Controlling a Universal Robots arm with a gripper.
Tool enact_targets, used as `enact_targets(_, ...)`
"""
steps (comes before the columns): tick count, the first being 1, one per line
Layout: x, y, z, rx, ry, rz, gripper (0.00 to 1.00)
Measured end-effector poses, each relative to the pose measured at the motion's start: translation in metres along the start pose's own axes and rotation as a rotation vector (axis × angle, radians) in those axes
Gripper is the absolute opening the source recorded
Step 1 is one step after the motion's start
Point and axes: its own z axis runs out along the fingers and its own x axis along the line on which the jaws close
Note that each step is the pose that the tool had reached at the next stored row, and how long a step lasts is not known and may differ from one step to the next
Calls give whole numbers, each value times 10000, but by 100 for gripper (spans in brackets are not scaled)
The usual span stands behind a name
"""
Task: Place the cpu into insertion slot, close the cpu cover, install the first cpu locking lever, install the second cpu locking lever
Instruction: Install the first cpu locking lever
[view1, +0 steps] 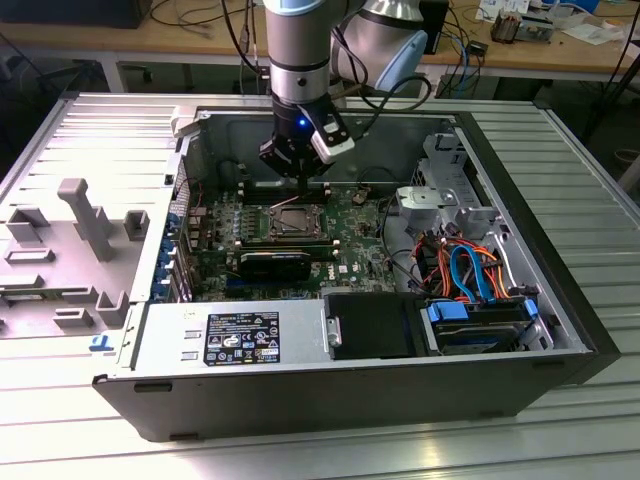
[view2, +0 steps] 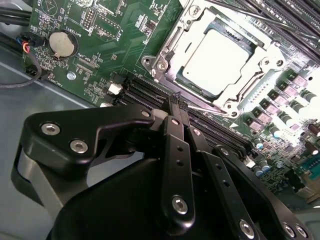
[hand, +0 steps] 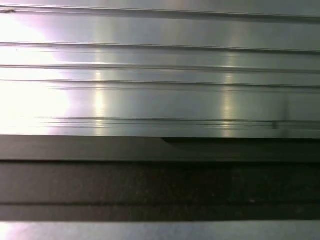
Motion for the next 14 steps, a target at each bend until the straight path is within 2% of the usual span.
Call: enact_targets(14, -2, -1, 66, 2, 0, 115, 11)
